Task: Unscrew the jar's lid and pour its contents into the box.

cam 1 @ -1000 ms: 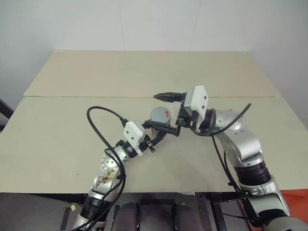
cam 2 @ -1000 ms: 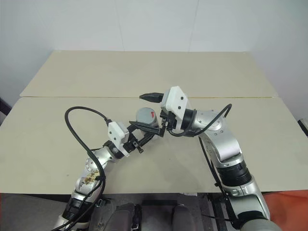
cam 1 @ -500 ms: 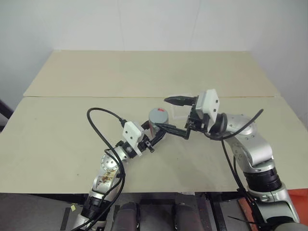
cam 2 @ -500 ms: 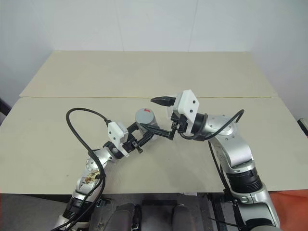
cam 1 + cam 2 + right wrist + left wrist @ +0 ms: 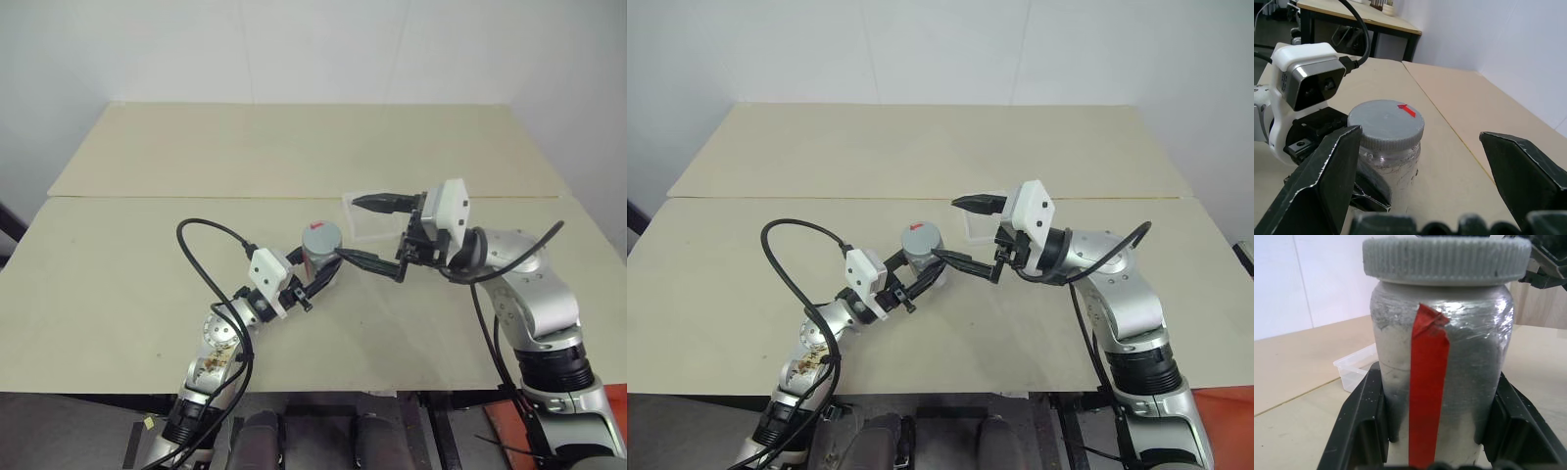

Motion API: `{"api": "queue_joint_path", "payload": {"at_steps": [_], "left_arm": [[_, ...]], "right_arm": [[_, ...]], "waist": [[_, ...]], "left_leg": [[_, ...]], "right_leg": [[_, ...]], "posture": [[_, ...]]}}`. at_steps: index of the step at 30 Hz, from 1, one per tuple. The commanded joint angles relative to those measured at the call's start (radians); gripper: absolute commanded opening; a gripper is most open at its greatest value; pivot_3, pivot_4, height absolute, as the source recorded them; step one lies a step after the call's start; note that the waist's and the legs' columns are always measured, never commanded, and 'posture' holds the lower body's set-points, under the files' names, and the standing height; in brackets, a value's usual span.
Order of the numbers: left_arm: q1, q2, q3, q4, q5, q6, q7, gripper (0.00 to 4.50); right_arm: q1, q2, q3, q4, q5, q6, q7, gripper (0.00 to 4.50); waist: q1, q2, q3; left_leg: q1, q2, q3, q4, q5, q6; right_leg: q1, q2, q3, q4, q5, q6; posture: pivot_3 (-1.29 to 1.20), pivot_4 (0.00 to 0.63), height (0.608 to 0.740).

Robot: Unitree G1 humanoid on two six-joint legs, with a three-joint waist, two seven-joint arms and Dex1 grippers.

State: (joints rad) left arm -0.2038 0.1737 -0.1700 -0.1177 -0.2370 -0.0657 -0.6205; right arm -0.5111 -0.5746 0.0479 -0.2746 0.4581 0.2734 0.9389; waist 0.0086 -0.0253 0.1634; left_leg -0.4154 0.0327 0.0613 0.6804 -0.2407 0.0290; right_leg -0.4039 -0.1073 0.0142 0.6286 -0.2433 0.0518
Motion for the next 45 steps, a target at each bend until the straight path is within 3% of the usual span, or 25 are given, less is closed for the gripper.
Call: {"api": "queue_joint_path", "payload": {"at_steps": [1, 5, 12, 21, 45], "left_arm": [[-0.009, -0.003, 0.006, -0.025, -0.007, -0.031, -0.003, 1.98], [-0.013, -0.006, 0.001, -0.023, -0.002, -0.033, 0.0, 1.98], [-0.018, -0.012, -0.006, -0.024, 0.006, -0.034, 0.003, 1.98], [-0.014, -0.011, -0.01, -0.033, 0.015, -0.034, 0.011, 1.98], [-0.016, -0.004, -0.002, -0.012, 0.011, -0.048, -0.001, 1.98]], "right_arm": [[-0.021, -0.009, -0.051, -0.073, 0.076, 0.024, 0.016, 4.46], [-0.04, 0.008, -0.023, -0.087, 0.082, 0.036, 0.017, 4.46], [-0.085, 0.12, 0.085, 0.013, -0.04, -0.039, -0.008, 4.46], [-0.132, 0.176, 0.108, 0.1, -0.11, -0.078, -0.017, 4.46], [-0.038, 0.062, 0.024, 0.063, -0.042, -0.068, 0.053, 4.46]], "waist": [[0.0, 0.0, 0.0], [0.0, 0.0, 0.0], [-0.005, 0.0, 0.0], [-0.001, 0.0, 0.0], [0.0, 0.0, 0.0]], "left_leg": [[0.0, 0.0, 0.0, 0.0, 0.0, 0.0], [0.0, 0.0, 0.0, 0.0, 0.0, 0.0], [0.0, 0.0, 0.0, 0.0, 0.0, 0.0], [0.0, 0.0, 0.0, 0.0, 0.0, 0.0], [0.0, 0.0, 0.0, 0.0, 0.0, 0.0]], "right_leg": [[0.0, 0.0, 0.0, 0.0, 0.0, 0.0], [0.0, 0.0, 0.0, 0.0, 0.0, 0.0], [0.0, 0.001, 0.0, 0.0, 0.0, 0.0], [0.0, 0.001, 0.0, 0.0, 0.0, 0.0], [0.0, 0.001, 0.0, 0.0, 0.0, 0.0]], "posture": [[0.0, 0.15, 0.74], [0.0, 0.15, 0.74], [0.0, 0.15, 0.74], [0.0, 0.15, 0.74], [0.0, 0.15, 0.74]]}}
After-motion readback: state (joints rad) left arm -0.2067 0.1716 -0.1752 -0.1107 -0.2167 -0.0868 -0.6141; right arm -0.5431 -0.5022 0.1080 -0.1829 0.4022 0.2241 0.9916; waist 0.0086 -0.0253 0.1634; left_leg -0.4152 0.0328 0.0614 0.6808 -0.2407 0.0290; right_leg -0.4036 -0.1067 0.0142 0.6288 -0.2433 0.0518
